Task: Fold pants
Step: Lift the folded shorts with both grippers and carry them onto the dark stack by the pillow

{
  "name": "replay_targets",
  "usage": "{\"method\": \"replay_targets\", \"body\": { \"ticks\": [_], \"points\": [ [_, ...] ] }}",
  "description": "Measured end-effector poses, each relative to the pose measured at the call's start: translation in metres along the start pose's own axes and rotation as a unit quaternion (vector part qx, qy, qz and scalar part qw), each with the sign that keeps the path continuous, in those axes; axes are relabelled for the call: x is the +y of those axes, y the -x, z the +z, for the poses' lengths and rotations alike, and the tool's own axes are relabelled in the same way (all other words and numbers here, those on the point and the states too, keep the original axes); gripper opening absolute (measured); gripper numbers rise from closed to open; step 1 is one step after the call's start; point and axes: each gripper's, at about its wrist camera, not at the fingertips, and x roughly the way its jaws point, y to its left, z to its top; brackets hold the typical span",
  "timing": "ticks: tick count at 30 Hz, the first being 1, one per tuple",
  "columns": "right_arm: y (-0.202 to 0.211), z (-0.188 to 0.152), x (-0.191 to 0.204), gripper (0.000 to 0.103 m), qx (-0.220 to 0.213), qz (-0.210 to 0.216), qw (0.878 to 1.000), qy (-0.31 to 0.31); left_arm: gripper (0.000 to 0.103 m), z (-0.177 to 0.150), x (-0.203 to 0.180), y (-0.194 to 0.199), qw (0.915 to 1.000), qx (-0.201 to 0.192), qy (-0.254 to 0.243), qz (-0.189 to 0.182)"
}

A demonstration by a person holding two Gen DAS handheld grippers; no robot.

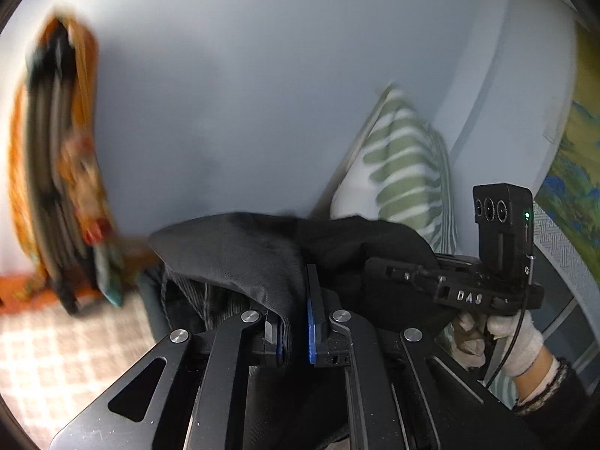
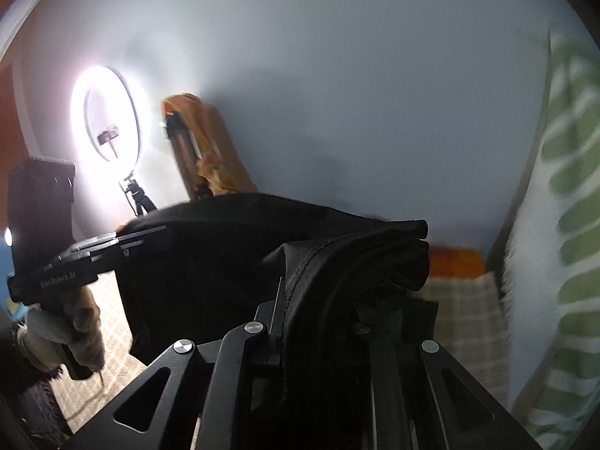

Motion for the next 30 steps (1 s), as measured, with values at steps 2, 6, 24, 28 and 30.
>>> {"method": "replay_targets", "body": {
  "ticks": [2,6,24,28,30],
  "points": [
    [-0.017,-0.008,-0.023,0.013,0.013,0.019,0.999,-0.037,0.010,-0.009,0.013,-0.013,0.9993,0.022,0.030,0.002],
    [-0.034,-0.031,-0.055,0.029,0.036,0.036,0.994,-0.102,0.041,-0.027,0.034,-0.012,0.9959,0.053,0.074,-0.002],
    [0.005,-0.085,-0.051,0.049,0.027,0.034,0.984,-0.175,0.047,-0.079,0.067,0.034,0.9854,0.098,0.138,-0.009],
    [0.005,-0.089,-0.056,0.038,0.036,0.009,0.982,-0.186,0.047,-0.087,0.075,0.036,0.9805,0.112,0.160,-0.018],
    [0.001,-0.089,-0.053,0.032,0.040,-0.005,0.984,-0.175,0.042,-0.089,0.073,0.035,0.9795,0.111,0.164,-0.037]
  ]
}}
